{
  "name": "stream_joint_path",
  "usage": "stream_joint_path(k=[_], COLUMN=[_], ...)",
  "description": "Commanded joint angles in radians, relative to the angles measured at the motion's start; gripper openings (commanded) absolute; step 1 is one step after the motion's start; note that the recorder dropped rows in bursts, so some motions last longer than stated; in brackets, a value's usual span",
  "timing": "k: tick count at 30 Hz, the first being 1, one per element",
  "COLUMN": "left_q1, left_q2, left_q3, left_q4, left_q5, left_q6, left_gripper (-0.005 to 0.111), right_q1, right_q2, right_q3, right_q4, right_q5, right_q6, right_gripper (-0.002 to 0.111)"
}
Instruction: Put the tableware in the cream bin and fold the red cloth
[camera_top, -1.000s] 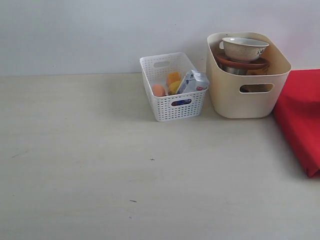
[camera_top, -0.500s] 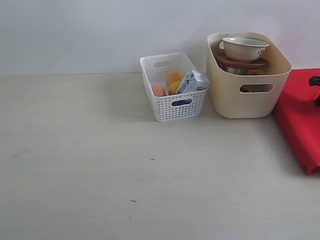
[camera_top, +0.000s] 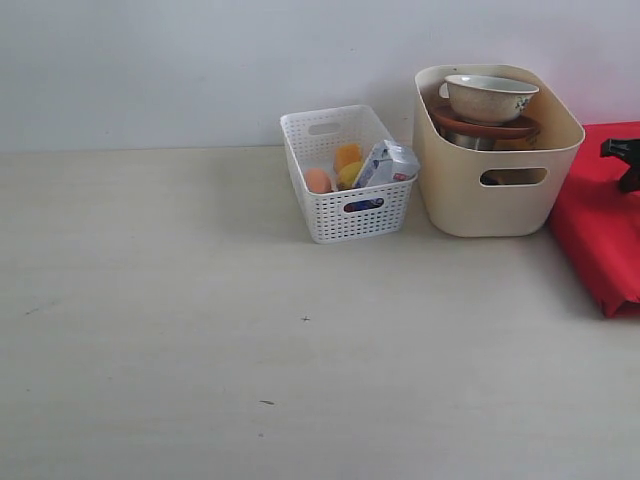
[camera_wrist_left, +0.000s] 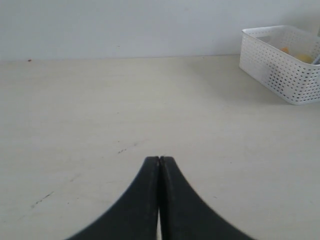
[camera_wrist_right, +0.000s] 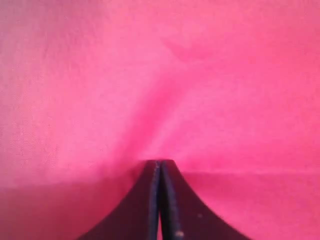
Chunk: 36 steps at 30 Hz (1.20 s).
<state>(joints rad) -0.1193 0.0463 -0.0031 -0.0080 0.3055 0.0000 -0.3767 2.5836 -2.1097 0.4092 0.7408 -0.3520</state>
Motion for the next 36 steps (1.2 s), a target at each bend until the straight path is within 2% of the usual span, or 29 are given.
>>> stream_joint_path(k=[1,6,12,25,34,36], left_q1=[0.004,0.004,0.004,0.004,0.004,0.004], left_q2=[-0.004,-0.004,-0.004,-0.004,-0.004,-0.004], left_q3=[0.003,0.003,0.003,0.003,0.003,0.003], left_q4=[-0.011,-0.011,-0.011,-0.011,-0.011,-0.011], left_q5=[-0.004,-0.004,-0.002,-0.002,-0.002,-0.002], left_q6=[-0.009,-0.009,-0.009,-0.009,-0.009,-0.009], left_gripper=[0.0,0.0,0.0,0.0,0.0,0.0], right_q1=[0.004,0.004,0.004,0.004,0.004,0.004], right_q2=[0.045,-0.013,-0.204,-0.796,-1.165,-1.319], right_q3=[0.017,0.017,0.053,0.66,0.953,1.031], right_q4=[0.072,0.088,0.073,-0.011,-0.011,-0.011], right_q5=[0.068,0.133,0.236,-0.078,-0.105,-0.105], right_q6=[-0.064,-0.069,-0.064,-0.073,-0.099,-0.099], right_gripper=[0.0,0.0,0.0,0.0,0.0,0.0])
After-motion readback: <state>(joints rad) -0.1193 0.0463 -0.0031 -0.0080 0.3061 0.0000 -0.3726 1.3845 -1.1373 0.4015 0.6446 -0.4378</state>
